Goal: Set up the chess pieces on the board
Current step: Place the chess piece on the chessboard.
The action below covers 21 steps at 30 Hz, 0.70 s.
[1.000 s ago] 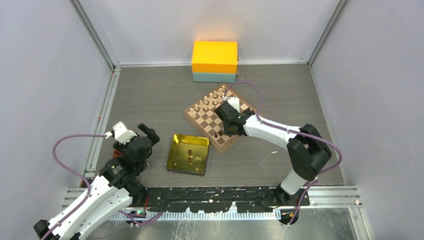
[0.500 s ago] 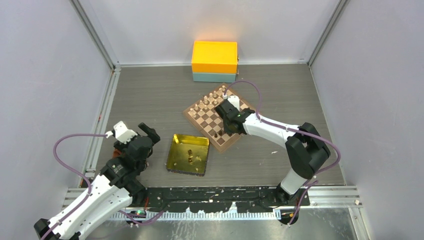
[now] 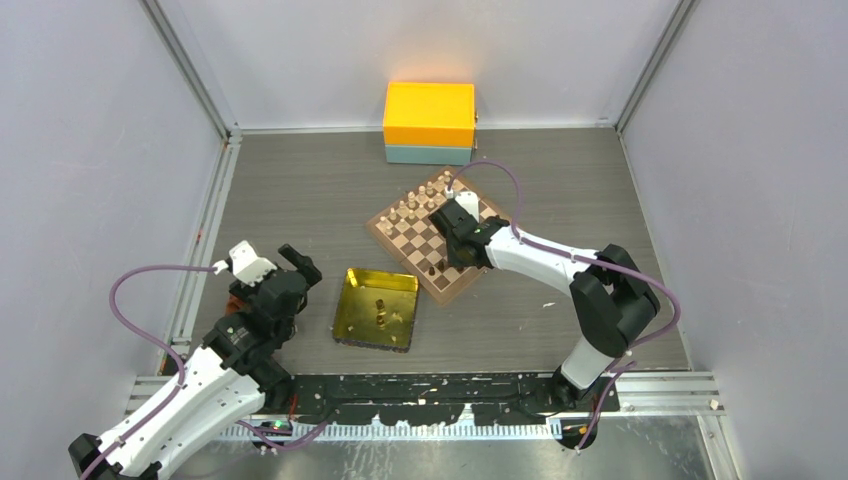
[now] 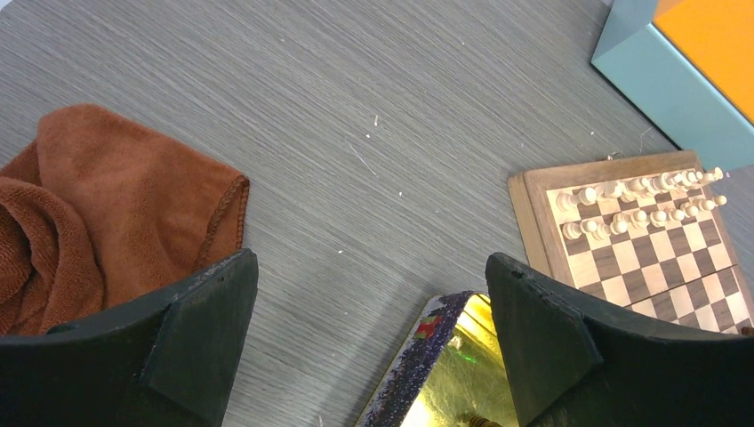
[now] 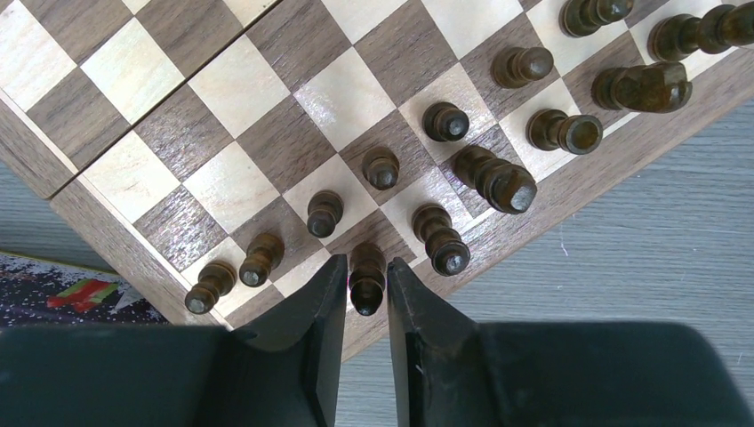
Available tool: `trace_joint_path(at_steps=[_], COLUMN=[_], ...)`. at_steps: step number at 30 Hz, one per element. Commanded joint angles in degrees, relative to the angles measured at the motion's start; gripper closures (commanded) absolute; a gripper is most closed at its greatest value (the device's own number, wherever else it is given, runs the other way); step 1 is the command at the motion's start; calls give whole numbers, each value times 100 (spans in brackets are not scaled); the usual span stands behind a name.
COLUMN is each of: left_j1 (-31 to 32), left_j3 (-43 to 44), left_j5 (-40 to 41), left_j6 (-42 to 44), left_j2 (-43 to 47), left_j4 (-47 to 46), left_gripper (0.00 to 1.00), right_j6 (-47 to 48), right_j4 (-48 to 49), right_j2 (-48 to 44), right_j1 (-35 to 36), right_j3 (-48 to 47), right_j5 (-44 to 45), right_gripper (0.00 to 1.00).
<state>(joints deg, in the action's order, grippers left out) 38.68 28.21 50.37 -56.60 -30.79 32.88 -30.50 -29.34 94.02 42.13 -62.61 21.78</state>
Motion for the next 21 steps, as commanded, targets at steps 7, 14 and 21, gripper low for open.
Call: trace_joint_path(at_steps=[7, 14, 21], left_j1=[25, 19, 24], left_j3=[-24, -25, -41], left_j5=[149, 140, 114], left_j6=[-27, -44, -77], left_j2=[46, 76, 90], left_j4=[-200, -171, -165], left_gripper=[0, 0, 0], right_j6=[-8, 15, 18], right_j4=[95, -4, -113], right_j2=[-164, -341, -743], right_j1=[-25, -17, 24], right_j3=[-112, -218, -330], right_j5=[36, 20, 2], right_gripper=[67, 66, 65])
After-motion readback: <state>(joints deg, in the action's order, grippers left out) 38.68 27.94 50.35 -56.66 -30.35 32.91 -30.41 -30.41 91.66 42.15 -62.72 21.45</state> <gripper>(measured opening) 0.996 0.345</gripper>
